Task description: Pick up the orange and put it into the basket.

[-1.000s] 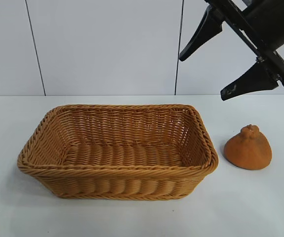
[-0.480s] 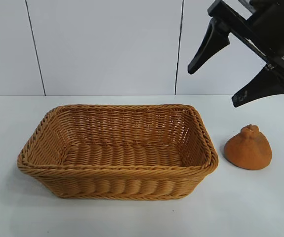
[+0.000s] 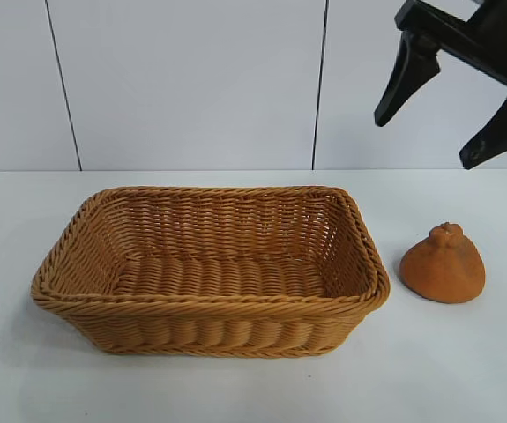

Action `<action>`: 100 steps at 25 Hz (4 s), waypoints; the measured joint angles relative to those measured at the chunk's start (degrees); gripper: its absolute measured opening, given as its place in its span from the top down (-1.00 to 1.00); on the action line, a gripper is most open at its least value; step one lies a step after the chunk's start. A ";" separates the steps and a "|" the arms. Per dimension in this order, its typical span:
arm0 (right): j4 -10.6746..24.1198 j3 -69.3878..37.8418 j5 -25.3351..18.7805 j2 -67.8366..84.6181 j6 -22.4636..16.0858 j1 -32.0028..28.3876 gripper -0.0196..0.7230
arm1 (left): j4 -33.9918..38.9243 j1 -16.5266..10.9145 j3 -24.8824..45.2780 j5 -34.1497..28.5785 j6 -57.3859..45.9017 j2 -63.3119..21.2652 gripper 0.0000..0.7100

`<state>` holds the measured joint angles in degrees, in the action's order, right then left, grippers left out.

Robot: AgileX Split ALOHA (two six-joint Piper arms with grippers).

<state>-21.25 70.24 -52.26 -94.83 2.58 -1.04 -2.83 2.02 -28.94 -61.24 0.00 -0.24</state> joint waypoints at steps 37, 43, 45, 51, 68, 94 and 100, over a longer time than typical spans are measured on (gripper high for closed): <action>0.84 9.23 0.02 -4.32 2.60 6.89 0.85 | 0.00 0.00 0.00 -0.06 0.00 0.00 -0.79; 0.78 9.23 1.86 -4.38 -0.11 19.72 0.85 | 0.00 0.00 0.00 -0.06 0.00 0.00 -0.79; 0.67 9.23 4.53 -4.66 -1.34 24.26 0.85 | 0.00 0.00 0.00 -0.06 0.00 0.00 -0.79; 0.49 9.23 11.07 -9.92 -3.21 33.22 0.85 | 0.00 0.00 0.00 -0.06 0.00 0.00 -0.79; 0.83 9.27 16.60 -22.36 -3.31 37.38 -0.26 | -0.11 0.00 0.00 -0.06 0.00 0.00 -0.79; 31.29 29.79 -16.73 -18.24 -12.91 8.31 -0.45 | -0.11 0.00 0.00 -0.06 0.00 0.00 -0.79; 25.62 27.86 -16.94 -17.67 -9.51 -0.50 -0.45 | -0.11 0.00 0.00 -0.06 0.00 0.00 -0.79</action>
<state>4.37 98.09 -69.20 -112.50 -6.93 -1.54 -2.94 2.02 -28.94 -61.30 0.00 -0.24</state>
